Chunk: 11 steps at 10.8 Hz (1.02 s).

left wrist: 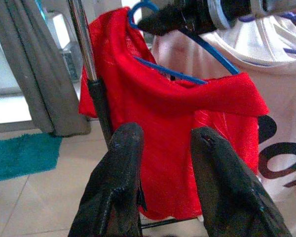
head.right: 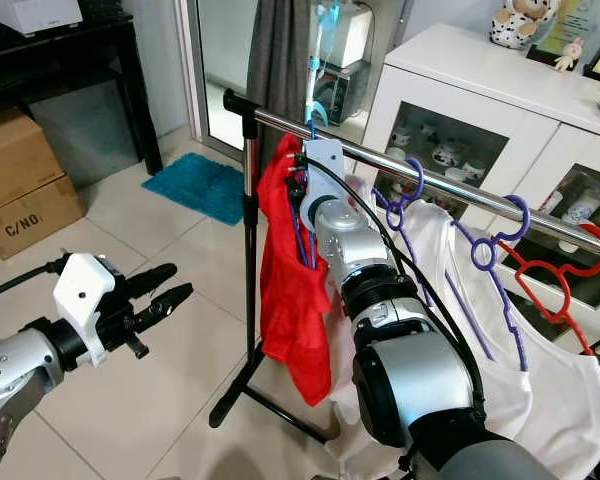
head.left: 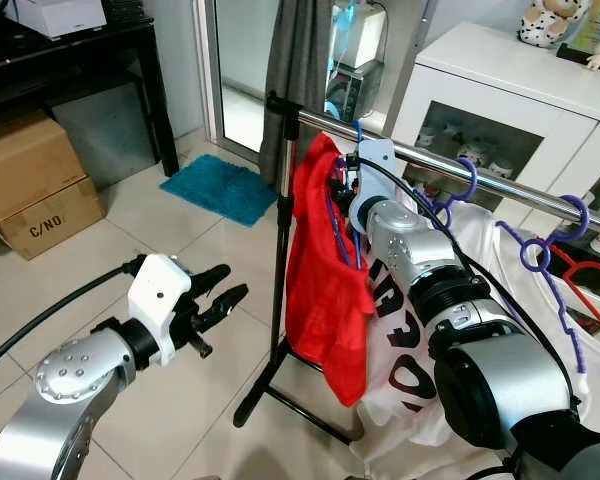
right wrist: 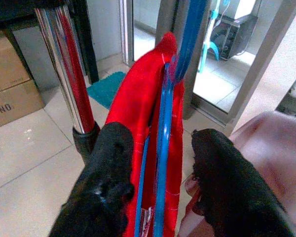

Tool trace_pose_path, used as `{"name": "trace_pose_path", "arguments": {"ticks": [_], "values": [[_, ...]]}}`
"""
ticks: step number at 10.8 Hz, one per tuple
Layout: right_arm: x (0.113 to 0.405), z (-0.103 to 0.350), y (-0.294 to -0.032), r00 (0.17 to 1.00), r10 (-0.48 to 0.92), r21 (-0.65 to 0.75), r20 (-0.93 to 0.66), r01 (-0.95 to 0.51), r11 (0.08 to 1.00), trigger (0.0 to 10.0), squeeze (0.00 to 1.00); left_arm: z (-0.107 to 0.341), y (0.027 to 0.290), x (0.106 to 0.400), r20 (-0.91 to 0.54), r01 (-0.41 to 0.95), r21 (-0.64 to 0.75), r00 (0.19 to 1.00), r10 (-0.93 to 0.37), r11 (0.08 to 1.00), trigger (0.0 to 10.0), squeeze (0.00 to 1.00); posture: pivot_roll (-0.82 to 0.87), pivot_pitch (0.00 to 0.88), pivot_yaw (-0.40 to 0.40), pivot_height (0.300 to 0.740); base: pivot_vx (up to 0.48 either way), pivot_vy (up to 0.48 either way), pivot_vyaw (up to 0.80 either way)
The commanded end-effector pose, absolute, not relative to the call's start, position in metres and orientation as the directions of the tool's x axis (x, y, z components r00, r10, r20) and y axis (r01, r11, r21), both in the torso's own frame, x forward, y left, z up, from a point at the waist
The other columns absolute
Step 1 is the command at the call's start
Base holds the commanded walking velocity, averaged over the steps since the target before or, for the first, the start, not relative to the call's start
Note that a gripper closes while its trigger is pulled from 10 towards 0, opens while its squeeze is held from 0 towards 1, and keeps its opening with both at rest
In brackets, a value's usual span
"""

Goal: Hang hanger

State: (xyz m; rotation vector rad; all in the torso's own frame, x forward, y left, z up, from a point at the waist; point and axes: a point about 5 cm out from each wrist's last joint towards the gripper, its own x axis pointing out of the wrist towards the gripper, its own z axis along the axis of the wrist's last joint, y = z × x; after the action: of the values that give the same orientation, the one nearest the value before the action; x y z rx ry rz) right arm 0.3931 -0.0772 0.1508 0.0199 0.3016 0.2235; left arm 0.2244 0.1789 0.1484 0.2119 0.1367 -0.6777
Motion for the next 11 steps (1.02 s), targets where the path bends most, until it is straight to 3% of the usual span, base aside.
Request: {"name": "trace_pose_path", "arguments": {"ticks": [1, 11], "values": [[0.3959, 0.1562, -0.0787, 0.936, 0.217, 0.059, -0.276, -0.209, 0.976, 0.0, 0.0, 0.1505, 0.1752, 0.2254, -0.185, 0.641, 0.15, 0.766, -0.616, 0.752, 10.0, 0.0, 0.07, 0.0, -0.091, 0.74, 0.0, 0.0, 0.0], [0.3971, 0.153, -0.0825, 0.94, 0.207, 0.049, -0.27, -0.202, 0.978, 0.0, 0.0, 0.1552, 0.1731, 0.2289, -0.162, 0.633, 0.162, 0.774, -0.612, 0.757, 10.0, 0.0, 0.07, 0.0, -0.092, 0.74, 0.0, 0.0, 0.0]]}}
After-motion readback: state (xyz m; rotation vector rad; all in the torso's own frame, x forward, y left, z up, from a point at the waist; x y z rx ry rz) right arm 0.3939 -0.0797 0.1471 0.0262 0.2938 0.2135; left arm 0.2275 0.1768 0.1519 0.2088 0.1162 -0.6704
